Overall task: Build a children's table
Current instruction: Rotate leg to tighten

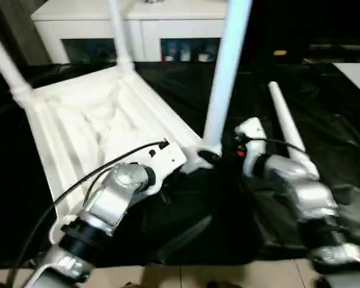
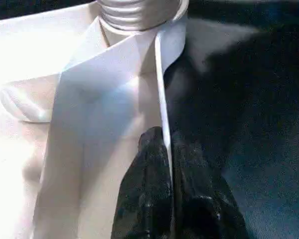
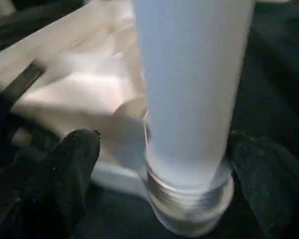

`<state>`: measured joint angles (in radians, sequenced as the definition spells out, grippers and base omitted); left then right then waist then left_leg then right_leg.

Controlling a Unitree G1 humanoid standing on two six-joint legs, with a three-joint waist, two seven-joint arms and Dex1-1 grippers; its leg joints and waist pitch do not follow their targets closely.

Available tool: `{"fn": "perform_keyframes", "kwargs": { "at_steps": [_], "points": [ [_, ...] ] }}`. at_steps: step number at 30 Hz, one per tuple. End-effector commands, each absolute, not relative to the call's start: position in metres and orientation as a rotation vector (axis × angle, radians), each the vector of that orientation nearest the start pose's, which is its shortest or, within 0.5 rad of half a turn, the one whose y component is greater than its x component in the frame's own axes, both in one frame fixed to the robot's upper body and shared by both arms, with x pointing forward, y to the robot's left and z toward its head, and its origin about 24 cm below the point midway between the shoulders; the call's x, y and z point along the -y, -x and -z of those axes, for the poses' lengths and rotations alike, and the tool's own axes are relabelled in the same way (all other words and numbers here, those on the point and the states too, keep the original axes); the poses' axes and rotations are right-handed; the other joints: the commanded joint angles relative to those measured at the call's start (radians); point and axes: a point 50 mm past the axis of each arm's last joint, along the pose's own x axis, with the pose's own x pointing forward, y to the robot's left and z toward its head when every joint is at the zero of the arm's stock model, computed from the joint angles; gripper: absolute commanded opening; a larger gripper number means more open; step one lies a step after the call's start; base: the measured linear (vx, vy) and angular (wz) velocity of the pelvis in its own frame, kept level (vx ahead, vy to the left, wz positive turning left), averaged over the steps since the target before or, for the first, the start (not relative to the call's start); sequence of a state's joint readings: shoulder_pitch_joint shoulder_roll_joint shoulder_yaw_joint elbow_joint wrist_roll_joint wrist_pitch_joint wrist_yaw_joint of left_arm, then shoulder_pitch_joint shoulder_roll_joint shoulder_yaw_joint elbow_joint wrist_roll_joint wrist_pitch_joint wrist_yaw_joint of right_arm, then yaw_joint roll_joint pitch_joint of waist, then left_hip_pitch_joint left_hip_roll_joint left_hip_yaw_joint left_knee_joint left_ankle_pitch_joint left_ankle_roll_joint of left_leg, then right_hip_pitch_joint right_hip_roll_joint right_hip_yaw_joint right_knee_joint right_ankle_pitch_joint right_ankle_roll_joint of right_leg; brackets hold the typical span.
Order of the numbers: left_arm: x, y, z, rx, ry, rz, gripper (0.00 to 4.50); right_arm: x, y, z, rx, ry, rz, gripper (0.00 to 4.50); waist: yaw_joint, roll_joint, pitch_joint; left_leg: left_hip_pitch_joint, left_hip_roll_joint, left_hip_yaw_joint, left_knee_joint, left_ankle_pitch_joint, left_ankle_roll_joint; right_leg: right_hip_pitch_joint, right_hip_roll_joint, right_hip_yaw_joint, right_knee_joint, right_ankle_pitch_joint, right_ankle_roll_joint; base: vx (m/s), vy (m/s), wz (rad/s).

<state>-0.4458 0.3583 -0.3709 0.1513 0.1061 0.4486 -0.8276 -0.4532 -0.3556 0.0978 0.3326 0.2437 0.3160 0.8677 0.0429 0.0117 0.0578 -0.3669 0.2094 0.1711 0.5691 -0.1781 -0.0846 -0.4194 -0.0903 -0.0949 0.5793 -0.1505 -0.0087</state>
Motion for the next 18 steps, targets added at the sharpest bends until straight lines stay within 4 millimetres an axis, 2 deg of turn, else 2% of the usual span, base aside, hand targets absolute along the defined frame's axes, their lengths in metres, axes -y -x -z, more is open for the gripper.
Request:
{"fn": "perform_keyframes", "kwargs": {
  "at_steps": [1, 5, 7, 10, 12, 13, 18],
  "points": [
    [-0.101, -0.293, -0.064, -0.385, -0.546, 1.114, 0.00, 0.149, -0.311, -0.073, -0.279, 0.052, -0.988, 4.47, 0.002, -0.012, -0.076, 0.001, 0.017, 0.007, -0.047, -0.109, 0.107, 0.063, -0.041, 0.047, -0.047, -0.162, -0.225, 0.055, 0.033, 0.00],
    [-0.106, -0.293, -0.065, -0.388, -0.577, 1.146, 0.00, 0.151, -0.307, -0.073, -0.306, 0.082, -1.030, 4.47, 0.002, -0.010, -0.075, 0.007, 0.019, 0.007, -0.047, -0.132, 0.098, 0.060, -0.040, 0.049, -0.043, -0.138, -0.249, 0.000, 0.000, 0.00],
    [-0.109, -0.293, -0.065, -0.389, -0.585, 1.151, 0.00, 0.151, -0.309, -0.074, -0.306, 0.071, -1.028, 4.47, 0.003, -0.012, -0.073, 0.011, 0.019, 0.010, -0.047, -0.166, 0.085, 0.058, -0.041, 0.053, -0.047, -0.170, -0.245, 0.000, 0.000, 0.00],
    [-0.109, -0.293, -0.065, -0.389, -0.588, 1.153, 0.00, 0.151, -0.309, -0.074, -0.306, 0.060, -1.027, 4.47, 0.004, -0.012, -0.073, 0.008, 0.019, 0.009, -0.048, -0.173, 0.072, 0.061, -0.043, 0.054, -0.047, -0.199, -0.231, 0.000, 0.000, 0.00],
    [-0.111, -0.293, -0.065, -0.388, -0.592, 1.159, 0.00, 0.152, -0.310, -0.075, -0.303, 0.054, -1.027, 4.18, 0.006, -0.018, -0.074, 0.006, 0.018, 0.009, -0.046, -0.164, 0.070, 0.063, -0.043, 0.055, -0.046, -0.199, -0.225, 0.000, 0.000, 0.00],
    [-0.112, -0.293, -0.065, -0.388, -0.593, 1.161, 0.00, 0.152, -0.310, -0.076, -0.301, 0.054, -1.026, 4.18, 0.007, -0.016, -0.075, 0.005, 0.017, 0.008, -0.045, -0.157, 0.069, 0.063, -0.044, 0.055, -0.044, -0.200, -0.222, 0.000, 0.000, 0.00],
    [-0.115, -0.293, -0.065, -0.388, -0.605, 1.170, 0.00, 0.154, -0.308, -0.076, -0.303, 0.058, -1.045, 3.68, 0.009, -0.018, -0.076, 0.004, 0.016, 0.009, -0.042, -0.151, 0.070, 0.063, -0.043, 0.055, -0.043, -0.195, -0.220, 0.000, 0.000, 0.00]
  ]
}}
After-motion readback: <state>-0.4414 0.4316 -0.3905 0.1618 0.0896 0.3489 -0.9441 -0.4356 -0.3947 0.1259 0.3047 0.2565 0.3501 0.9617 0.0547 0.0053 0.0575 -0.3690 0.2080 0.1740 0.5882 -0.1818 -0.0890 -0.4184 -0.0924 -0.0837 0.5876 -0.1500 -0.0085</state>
